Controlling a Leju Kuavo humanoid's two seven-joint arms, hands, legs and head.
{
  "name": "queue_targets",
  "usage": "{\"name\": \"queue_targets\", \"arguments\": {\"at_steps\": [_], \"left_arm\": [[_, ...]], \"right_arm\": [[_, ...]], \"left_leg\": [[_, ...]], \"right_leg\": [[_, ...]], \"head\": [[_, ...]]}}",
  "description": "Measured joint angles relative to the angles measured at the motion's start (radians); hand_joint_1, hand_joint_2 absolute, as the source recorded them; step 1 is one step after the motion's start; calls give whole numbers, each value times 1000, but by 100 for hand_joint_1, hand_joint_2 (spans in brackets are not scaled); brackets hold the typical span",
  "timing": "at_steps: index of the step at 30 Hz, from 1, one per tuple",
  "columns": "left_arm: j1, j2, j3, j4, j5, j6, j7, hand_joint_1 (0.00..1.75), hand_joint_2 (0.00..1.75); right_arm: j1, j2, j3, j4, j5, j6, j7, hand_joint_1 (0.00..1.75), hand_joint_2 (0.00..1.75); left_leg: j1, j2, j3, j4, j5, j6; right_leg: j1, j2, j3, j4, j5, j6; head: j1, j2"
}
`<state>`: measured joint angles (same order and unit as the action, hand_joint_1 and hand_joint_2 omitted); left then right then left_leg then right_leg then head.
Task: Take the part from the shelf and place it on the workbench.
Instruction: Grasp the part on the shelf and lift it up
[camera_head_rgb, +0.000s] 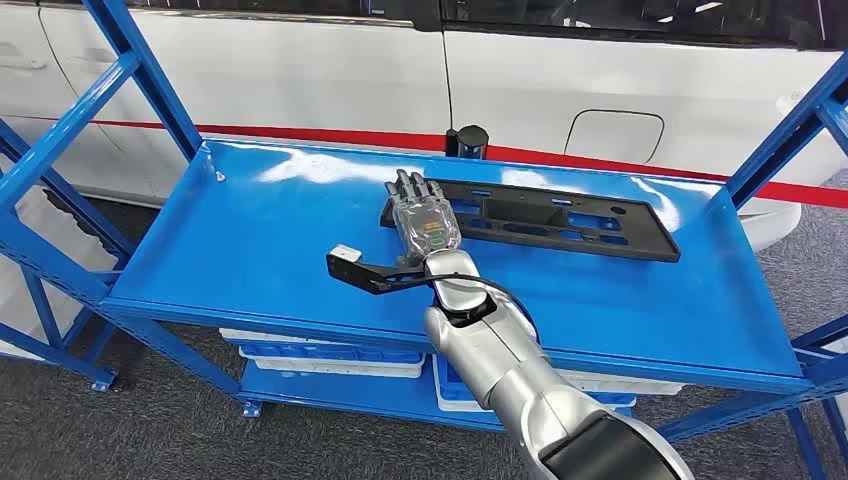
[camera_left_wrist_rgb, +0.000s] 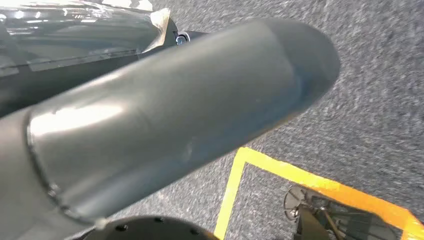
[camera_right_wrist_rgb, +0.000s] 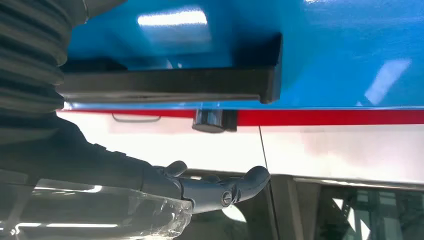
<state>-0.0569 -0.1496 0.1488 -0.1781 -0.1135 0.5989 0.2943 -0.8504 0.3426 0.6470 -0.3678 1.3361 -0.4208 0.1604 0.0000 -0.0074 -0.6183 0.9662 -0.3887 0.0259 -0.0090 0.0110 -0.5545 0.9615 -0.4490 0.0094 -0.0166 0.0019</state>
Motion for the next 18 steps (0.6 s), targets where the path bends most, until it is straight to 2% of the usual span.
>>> {"name": "queue_targets", "arguments": {"at_steps": [18], "left_arm": [[8, -6, 19, 0, -7, 8, -12, 0, 0]], "right_arm": [[-68, -38, 43, 100, 13, 24, 44, 0, 175]], "left_leg": [[0, 0, 0, 0, 0, 0]], "right_leg": [[0, 0, 0, 0, 0, 0]], "head": [[0, 0]]}}
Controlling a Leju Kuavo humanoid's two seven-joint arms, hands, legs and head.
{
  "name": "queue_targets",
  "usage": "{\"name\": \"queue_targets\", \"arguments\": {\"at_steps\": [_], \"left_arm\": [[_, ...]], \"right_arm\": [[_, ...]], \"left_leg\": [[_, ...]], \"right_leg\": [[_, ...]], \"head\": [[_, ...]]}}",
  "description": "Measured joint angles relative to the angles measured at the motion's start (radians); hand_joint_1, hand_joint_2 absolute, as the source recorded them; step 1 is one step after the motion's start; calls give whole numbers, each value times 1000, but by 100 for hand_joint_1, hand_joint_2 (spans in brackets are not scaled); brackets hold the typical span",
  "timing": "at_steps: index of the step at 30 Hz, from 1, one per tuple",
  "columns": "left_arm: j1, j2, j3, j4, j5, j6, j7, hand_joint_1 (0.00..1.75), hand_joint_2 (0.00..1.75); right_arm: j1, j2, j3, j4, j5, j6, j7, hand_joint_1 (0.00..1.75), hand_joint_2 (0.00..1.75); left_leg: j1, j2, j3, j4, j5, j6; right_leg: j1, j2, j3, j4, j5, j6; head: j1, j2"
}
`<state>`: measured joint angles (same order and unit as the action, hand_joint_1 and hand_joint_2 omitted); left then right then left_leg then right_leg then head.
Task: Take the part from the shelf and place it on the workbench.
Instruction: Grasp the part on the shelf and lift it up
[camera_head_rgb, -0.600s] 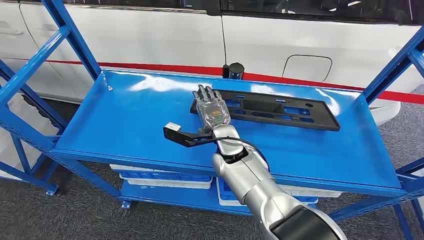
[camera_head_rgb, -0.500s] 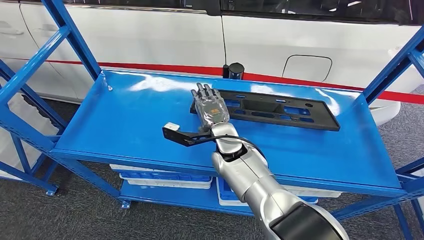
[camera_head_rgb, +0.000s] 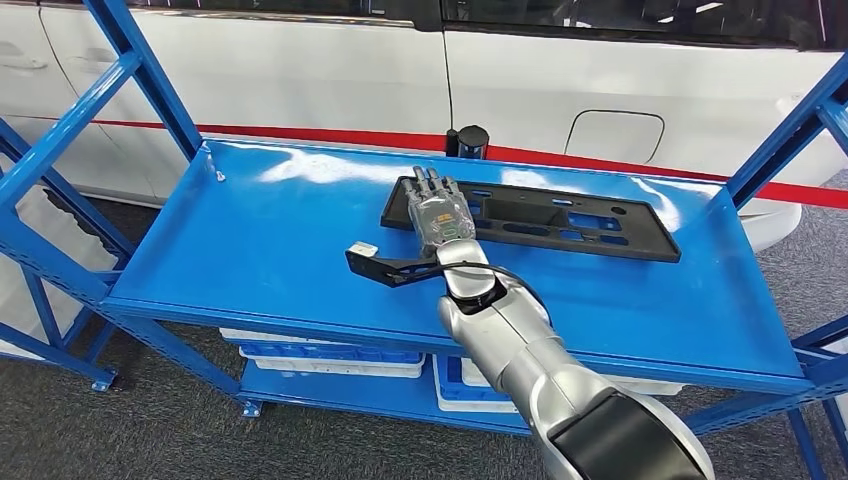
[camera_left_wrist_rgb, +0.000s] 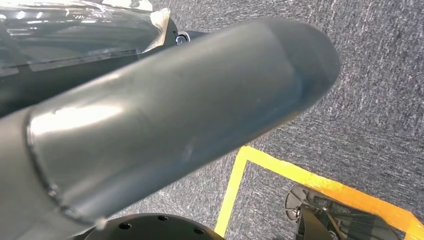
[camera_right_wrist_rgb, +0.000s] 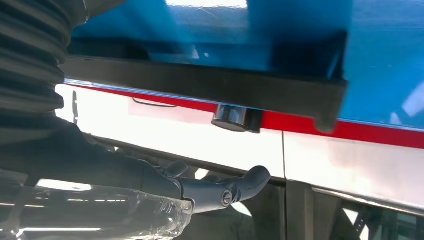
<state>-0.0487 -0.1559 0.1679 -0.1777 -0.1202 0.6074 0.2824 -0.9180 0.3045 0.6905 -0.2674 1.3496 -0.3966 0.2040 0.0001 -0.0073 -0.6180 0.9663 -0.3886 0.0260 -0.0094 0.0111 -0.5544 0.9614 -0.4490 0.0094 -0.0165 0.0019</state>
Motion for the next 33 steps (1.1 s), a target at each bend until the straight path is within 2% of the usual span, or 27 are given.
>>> {"name": "queue_targets", "arguments": {"at_steps": [9, 19, 29, 30, 33], "left_arm": [[2, 2, 3, 0, -19, -1, -14, 0, 0], [2, 8, 3, 1, -35, -3, -9, 0, 0], [2, 9, 3, 1, -35, -10, -12, 0, 0], [2, 9, 3, 1, -35, -15, -16, 0, 0], [2, 9, 3, 1, -35, -24, -31, 0, 0]], "right_arm": [[-1, -57, -3, 20, -38, -15, 7, 0, 175], [26, -117, -74, 23, -136, -141, 11, 0, 175], [37, -144, -110, 23, -140, -168, 20, 3, 175], [40, -148, -111, 22, -138, -176, 26, 35, 175], [50, -162, -115, 19, -133, -194, 40, 161, 175]], "left_leg": [[0, 0, 0, 0, 0, 0], [0, 0, 2, 0, 0, 0], [0, 0, 4, 0, 0, 0], [0, 0, 5, 0, 0, 0], [0, 0, 5, 0, 0, 0]], "right_leg": [[0, 0, 0, 0, 0, 0], [0, 0, 2, 0, 0, 0], [0, 0, 4, 0, 0, 0], [0, 0, 4, 0, 0, 0], [0, 0, 5, 0, 0, 0]], "head": [[0, 0], [0, 0], [0, 0], [0, 0], [0, 0]]}}
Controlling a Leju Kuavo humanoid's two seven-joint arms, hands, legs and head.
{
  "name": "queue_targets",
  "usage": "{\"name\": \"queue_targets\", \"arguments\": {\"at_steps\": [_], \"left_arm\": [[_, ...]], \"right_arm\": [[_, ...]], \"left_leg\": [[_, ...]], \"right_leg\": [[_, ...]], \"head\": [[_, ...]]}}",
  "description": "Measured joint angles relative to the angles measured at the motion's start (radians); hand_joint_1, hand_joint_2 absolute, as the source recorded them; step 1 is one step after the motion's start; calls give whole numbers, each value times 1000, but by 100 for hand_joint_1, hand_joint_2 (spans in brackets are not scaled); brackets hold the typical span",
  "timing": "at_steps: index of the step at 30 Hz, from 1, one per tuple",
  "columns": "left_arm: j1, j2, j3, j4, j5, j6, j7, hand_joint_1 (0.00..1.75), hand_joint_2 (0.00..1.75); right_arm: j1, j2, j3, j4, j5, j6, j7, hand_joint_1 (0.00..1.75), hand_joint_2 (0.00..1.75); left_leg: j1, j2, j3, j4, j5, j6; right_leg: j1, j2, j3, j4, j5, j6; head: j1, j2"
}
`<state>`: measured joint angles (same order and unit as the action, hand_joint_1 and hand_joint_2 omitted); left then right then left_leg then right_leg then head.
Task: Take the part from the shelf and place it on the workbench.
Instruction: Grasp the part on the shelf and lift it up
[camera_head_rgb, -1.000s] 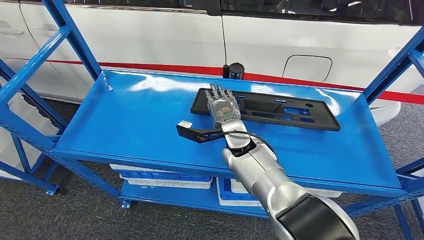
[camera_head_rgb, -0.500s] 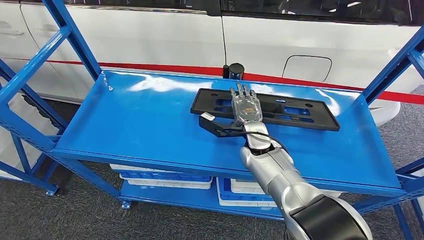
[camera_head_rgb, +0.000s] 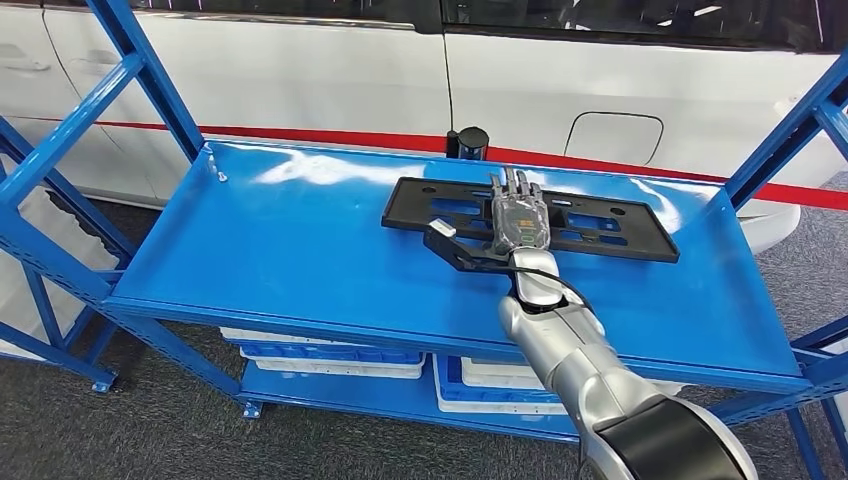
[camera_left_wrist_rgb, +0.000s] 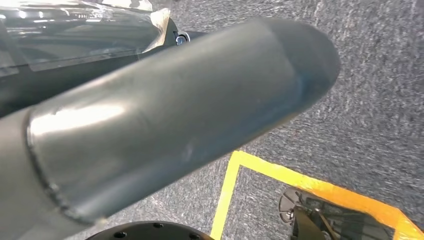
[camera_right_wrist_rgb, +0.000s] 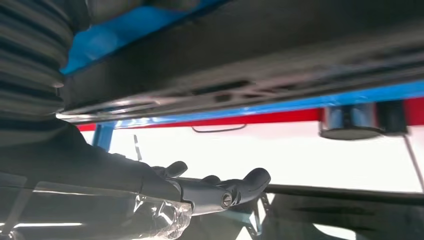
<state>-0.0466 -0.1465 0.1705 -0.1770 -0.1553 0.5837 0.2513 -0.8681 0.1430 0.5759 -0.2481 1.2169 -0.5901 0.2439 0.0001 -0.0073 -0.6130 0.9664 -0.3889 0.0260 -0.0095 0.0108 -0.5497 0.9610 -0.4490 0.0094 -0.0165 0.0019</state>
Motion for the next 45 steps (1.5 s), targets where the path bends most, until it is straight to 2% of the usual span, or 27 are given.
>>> {"name": "queue_targets", "arguments": {"at_steps": [1, 2, 13, 15, 17, 20, 23, 27, 30, 34, 45], "left_arm": [[0, 0, 0, 0, -1, -2, -3, 0, 0], [0, 0, 0, 0, -2, -4, -5, 0, 0], [-1, 4, 0, 0, -13, -22, -14, 0, 0], [-1, 5, 0, 0, -13, -28, -40, 0, 0], [-1, 6, 0, 0, -8, -35, -131, 0, 0], [-2, 7, 10, -1, 32, -55, -329, 0, 0], [-2, 8, 38, -2, 87, -101, -451, 0, 0], [-2, 10, 75, -2, 114, -172, -590, 0, 175], [-3, 10, 87, -2, 118, -204, -630, 0, 175], [-3, 10, 95, -2, 118, -214, -640, 0, 175], [-4, 10, 106, -2, 118, -214, -640, 0, 175]], "right_arm": [[4, -5, -2, -1, 2, -3, 3, 174, 175], [8, -9, -4, -3, 4, -5, 5, 175, 175], [61, -39, -11, -28, 49, -28, 38, 175, 175], [66, -43, -12, -35, 60, -34, 48, 175, 175], [73, -50, -20, -44, 79, -37, 60, 175, 175], [86, -64, -43, -60, 112, -44, 66, 175, 175], [100, -77, -71, -78, 130, -64, 58, 175, 175], [146, -89, -141, -163, 184, -92, -13, 175, 175], [181, -85, -215, -273, 236, -95, -68, 175, 175], [202, -77, -284, -373, 260, -95, -84, 175, 175], [228, -72, -343, -461, 265, -95, -92, 175, 175]], "left_leg": [[0, 0, 0, 0, 0, 0], [0, 0, 0, 0, 0, 0], [0, 0, 0, 0, 0, 0], [0, 0, 0, 0, 0, 0], [0, 0, 0, 0, 0, 0], [0, -1, 0, 0, 0, 0], [0, 0, 0, 0, 0, 0], [0, -1, -1, 0, 0, 0], [-1, -1, -1, 0, 0, 0], [-1, -1, -1, 0, 0, 0], [-1, -1, -1, 0, -1, -1]], "right_leg": [[0, 0, 0, 0, 0, 0], [0, 0, 0, 0, 0, 0], [0, 0, 0, 0, 0, 0], [0, 0, 0, 0, 0, 0], [0, -1, 0, 0, 0, 0], [0, -1, 0, 0, 0, 0], [0, -1, 0, 0, 0, 0], [0, -1, 1, 0, 0, 0], [0, -1, 0, 0, 0, 0], [0, -1, -1, 0, 0, 0], [0, -1, -1, 0, 0, 0]], "head": [[0, 0], [0, 0], [0, 0], [0, 0], [0, 0], [0, 0], [0, 0], [0, 0], [0, 0], [0, 0], [0, 0]]}}
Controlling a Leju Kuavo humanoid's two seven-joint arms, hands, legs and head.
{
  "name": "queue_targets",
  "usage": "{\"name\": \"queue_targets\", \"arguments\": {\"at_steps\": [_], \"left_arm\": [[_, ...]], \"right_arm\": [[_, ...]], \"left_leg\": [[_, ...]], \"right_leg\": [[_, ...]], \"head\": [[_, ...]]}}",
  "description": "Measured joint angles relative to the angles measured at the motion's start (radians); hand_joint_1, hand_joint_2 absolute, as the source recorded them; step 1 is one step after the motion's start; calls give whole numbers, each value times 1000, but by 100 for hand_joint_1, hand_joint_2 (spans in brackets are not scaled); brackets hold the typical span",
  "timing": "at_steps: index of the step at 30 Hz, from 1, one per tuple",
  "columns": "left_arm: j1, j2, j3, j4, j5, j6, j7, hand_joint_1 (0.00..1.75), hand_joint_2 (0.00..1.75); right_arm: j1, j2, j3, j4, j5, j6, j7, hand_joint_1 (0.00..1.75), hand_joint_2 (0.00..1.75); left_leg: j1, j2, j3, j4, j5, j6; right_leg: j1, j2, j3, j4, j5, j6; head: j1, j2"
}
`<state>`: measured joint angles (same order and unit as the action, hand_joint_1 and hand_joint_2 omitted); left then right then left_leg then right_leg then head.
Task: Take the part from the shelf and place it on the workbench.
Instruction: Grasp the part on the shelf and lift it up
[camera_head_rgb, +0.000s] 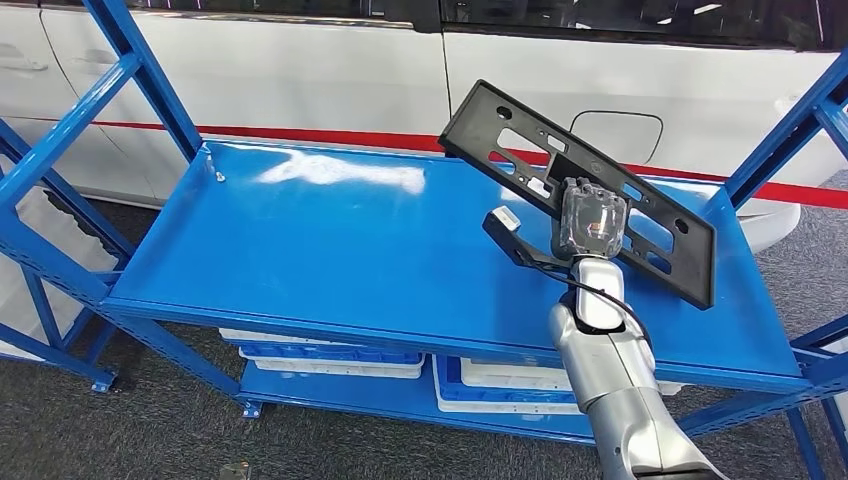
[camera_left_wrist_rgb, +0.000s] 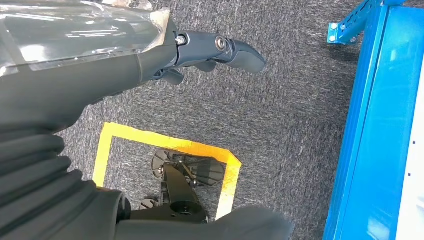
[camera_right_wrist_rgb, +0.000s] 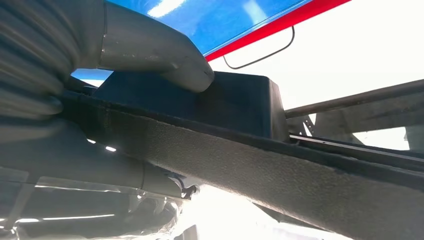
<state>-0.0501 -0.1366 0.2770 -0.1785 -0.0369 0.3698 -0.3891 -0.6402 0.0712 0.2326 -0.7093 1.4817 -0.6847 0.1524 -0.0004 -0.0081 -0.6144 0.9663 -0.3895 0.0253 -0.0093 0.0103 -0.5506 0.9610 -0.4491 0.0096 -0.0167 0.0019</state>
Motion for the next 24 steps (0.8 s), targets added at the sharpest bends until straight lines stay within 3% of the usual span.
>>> {"name": "queue_targets", "arguments": {"at_steps": [3, 7, 12, 17, 21, 24], "left_arm": [[0, 0, 0, 0, -7, -3, -6, 0, 175], [-5, 2, 0, 0, -10, -32, -26, 0, 175], [-20, -6, 1, 0, -6, -31, -17, 0, 175], [-27, -7, 20, 0, 27, -53, 40, 0, 175], [-27, -1, 47, 0, 42, -31, 107, 0, 175], [-27, 0, 50, 1, 6, 34, 189, 0, 175]], "right_arm": [[23, 8, -11, -59, 4, 0, -43, 175, 175], [82, 47, -16, -317, -14, 36, -131, 175, 175], [124, 57, 51, -676, -79, 85, -152, 175, 175], [140, 38, 129, -863, -228, 57, -191, 175, 175], [155, 30, 174, -919, -323, 73, -217, 175, 175], [154, 31, 197, -940, -352, 106, -224, 175, 175]], "left_leg": [[0, 0, -1, 0, 0, 0], [0, 0, -2, 0, 0, 0], [0, -1, -2, 0, -1, -2], [0, 0, -2, 0, -2, -2], [-5, 0, -2, 8, -15, 15], [-1, 3, 15, -11, 0, 28]], "right_leg": [[0, 0, 0, 0, 0, 0], [0, 0, -3, 0, 0, 0], [0, 0, -2, 0, -2, 2], [0, 1, -2, 0, -2, 2], [-7, 1, 3, -4, -4, 11], [-5, 0, 0, 17, -19, 16]], "head": [[0, 0], [0, 0], [0, 0], [0, 0], [0, 0], [0, 0]]}}
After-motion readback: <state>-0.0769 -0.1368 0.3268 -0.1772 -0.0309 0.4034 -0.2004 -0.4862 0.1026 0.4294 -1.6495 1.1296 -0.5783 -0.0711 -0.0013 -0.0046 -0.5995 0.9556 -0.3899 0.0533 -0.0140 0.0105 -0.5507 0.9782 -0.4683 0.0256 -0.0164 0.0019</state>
